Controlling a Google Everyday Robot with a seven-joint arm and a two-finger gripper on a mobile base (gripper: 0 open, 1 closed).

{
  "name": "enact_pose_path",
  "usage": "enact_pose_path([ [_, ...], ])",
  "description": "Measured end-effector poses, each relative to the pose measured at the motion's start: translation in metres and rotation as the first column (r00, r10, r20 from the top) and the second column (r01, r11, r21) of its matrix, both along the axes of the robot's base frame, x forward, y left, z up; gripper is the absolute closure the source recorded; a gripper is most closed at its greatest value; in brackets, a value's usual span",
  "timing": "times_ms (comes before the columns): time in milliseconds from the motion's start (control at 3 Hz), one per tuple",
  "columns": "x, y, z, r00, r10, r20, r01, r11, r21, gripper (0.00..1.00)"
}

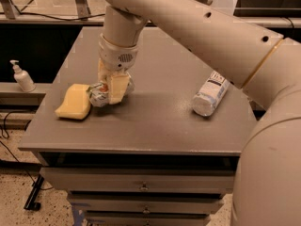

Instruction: Move 7up can near sponge

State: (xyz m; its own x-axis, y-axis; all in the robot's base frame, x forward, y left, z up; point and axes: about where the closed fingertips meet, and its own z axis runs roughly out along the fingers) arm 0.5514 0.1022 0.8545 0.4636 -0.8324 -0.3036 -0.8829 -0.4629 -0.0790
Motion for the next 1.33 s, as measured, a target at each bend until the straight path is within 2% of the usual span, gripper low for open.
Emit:
enact_pose_path([
  [333,0.003,0.002,0.001,1.0,0.005,0.003,-0.005,1.0,-0.001,0.12],
  [667,0.001,0.007,-0.003,1.0,0.006,-0.005,-0.006,1.0,0.002,0.0],
  [1000,0.003,0.007,-0.002,1.0,-0.001,-0.003,0.001,1.0,0.005,0.0],
  [1333,0.019,-0.007,0.033,0.9958,-0.082,0.04,0.078,0.993,0.088,0.0],
])
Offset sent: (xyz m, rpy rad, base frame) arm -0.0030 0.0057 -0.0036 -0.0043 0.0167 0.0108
